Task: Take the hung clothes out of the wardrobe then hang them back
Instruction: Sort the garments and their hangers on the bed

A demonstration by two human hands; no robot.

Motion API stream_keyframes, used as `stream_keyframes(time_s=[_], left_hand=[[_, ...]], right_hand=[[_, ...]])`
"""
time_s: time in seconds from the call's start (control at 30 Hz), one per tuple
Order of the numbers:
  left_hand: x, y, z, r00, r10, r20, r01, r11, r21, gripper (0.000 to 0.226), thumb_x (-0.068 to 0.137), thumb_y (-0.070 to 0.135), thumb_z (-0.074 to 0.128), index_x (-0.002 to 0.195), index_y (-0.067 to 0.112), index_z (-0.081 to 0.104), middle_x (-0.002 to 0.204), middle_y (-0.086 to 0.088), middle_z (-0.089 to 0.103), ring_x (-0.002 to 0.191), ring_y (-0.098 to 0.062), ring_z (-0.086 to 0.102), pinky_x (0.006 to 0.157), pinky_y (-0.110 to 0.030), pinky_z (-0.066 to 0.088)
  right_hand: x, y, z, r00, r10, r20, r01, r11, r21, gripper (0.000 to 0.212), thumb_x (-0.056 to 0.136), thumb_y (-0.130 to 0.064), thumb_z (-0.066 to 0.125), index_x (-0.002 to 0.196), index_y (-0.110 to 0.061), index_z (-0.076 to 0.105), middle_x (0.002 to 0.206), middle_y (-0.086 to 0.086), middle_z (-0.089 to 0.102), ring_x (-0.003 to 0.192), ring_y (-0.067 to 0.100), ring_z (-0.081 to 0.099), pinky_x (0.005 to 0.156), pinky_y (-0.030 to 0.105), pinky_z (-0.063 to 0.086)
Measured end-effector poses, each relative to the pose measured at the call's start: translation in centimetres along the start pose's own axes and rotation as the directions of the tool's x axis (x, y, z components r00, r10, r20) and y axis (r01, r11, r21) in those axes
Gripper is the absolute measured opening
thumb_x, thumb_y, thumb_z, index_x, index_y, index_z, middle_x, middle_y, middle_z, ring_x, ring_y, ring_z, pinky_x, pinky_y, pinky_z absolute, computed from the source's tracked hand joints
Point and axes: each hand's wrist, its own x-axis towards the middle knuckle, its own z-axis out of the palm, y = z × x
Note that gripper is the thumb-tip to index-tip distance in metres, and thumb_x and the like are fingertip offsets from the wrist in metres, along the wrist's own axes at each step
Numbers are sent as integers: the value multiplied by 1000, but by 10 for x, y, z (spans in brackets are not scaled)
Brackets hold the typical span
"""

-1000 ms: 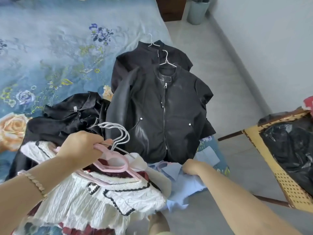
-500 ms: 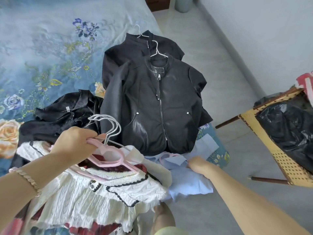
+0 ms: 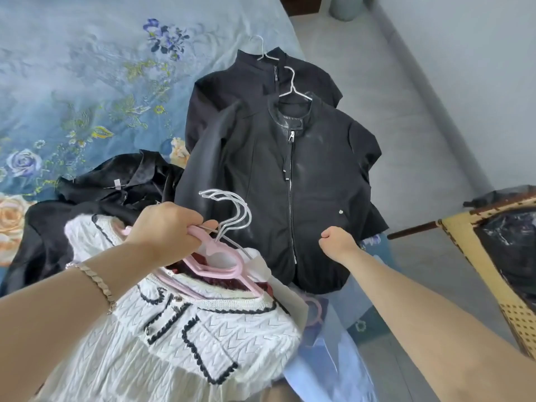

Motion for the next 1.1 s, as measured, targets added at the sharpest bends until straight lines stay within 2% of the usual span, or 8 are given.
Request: stream_keyframes(time_s=[0.07, 0.4, 0.63, 0.77, 0.83, 0.9, 1.0, 1.1], left_hand=[[20, -4, 6, 998, -27, 57, 26, 1000, 10, 51, 63, 20, 57, 44, 28, 11, 36, 8, 11, 38, -10, 12, 41, -13, 14], [144, -57, 55, 965, -256, -60, 256, 967, 4, 48, 71, 38, 53, 42, 20, 19, 37, 4, 18, 39, -11, 15, 41, -20, 16], [202, -80, 76, 906, -377, 193, 370, 926, 70, 22, 63, 34, 33, 47, 18, 30, 48, 1, 34, 54, -19, 33, 46, -25, 22], [221, -93, 89, 875, -401, 271, 361, 913, 189, 39, 87, 28, 46, 52, 18, 31, 53, 1, 36, 56, -16, 34, 47, -22, 22], [227, -97, 96, 867, -412, 279, 362, 907, 214, 42, 90, 33, 43, 53, 18, 31, 54, 2, 37, 54, -13, 33, 48, -20, 22], [232, -98, 103, 862, -414, 293, 357, 905, 230, 42, 92, 33, 41, 54, 19, 32, 56, 3, 39, 53, -11, 33, 48, -19, 23], [234, -98, 107, 864, -418, 280, 368, 904, 216, 40, 92, 33, 41, 55, 19, 33, 57, 3, 38, 58, -12, 36, 48, -18, 22], [227, -96, 100, 874, -411, 260, 375, 909, 180, 34, 82, 38, 35, 54, 19, 32, 56, 2, 38, 61, -17, 39, 47, -20, 21]], right_hand=[[34, -22, -24, 999, -42, -34, 42, 999, 1, 36, 91, -12, 44, 125, -6, 52, 132, 11, 50, 122, 29, 47, 100, 30, 38], [223, -127, -124, 914, -279, -294, 231, 955, -188, 46, 90, -10, 51, 135, -5, 42, 141, 12, 35, 127, 31, 40, 101, 42, 38], [321, -171, -153, 933, -267, -241, 146, 893, -426, 53, 95, -18, 45, 143, -4, 28, 150, 12, 25, 137, 33, 27, 109, 45, 28], [354, -175, -154, 969, -168, -184, 80, 909, -409, 105, 81, -32, 71, 150, -11, -6, 158, 7, 4, 146, 25, 4, 116, 48, 16], [367, -177, -159, 978, -128, -167, 71, 948, -311, 121, 69, -31, 82, 149, -12, -6, 156, 10, 14, 145, 28, 11, 116, 50, 18], [372, -176, -163, 978, -124, -167, 89, 976, -198, 109, 63, -27, 85, 146, -10, 17, 142, 11, 38, 132, 31, 37, 110, 47, 30], [362, -168, -164, 938, -240, -251, 219, 969, -112, 48, 67, -22, 81, 107, -13, 56, 96, 5, 59, 88, 27, 57, 81, 34, 46], [341, -154, -165, 851, -317, -419, 348, 938, -2, 27, 72, -24, 76, 75, -21, 49, 64, -3, 50, 73, 27, 54, 69, 34, 44]])
